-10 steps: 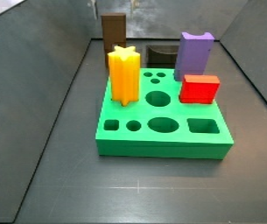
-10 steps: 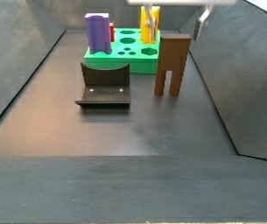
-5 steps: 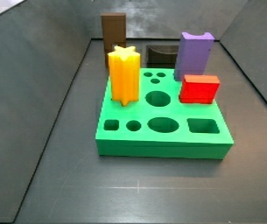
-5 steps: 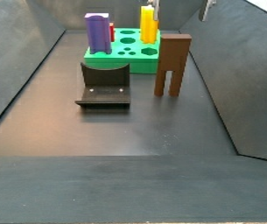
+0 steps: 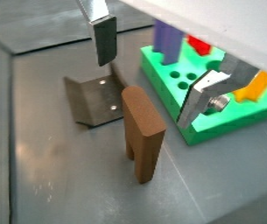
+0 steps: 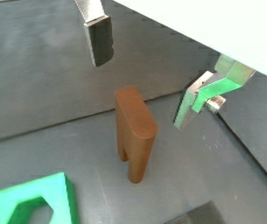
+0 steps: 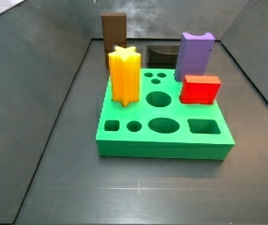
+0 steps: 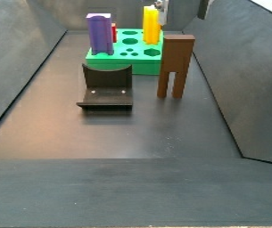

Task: Pick up the square-circle object. Move up. Rotate the square-circle object. Move to above the board. Insert the square-circle object.
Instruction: Rotate the square-circle object.

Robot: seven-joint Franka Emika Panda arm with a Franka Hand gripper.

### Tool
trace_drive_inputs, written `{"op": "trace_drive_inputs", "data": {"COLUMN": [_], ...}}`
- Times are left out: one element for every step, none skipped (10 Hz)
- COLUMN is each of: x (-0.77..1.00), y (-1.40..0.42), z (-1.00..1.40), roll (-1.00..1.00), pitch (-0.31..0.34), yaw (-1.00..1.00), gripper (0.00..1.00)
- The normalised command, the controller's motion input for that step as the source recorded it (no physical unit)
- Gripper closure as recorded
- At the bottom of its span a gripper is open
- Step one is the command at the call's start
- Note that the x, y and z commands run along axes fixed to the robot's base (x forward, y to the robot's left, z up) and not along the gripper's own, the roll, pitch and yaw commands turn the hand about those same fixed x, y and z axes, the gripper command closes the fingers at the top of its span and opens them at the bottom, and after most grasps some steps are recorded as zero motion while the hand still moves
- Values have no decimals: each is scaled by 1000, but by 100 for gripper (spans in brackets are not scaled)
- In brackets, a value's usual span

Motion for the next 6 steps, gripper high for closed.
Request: {"op": "trace_drive_inputs", "data": {"x": [16, 16, 17, 17, 17, 17], "y": [10, 8, 6, 6, 5, 5], "z": [-11, -11, -11, -11, -11, -11], "roll": [-1, -1, -1, -1, -1, -1], "pitch": [8, 9, 9, 9, 9, 10], "yaw": [1000, 1000, 1000, 1000, 1000, 1000], "gripper": [0, 0, 0, 0, 0, 0]}}
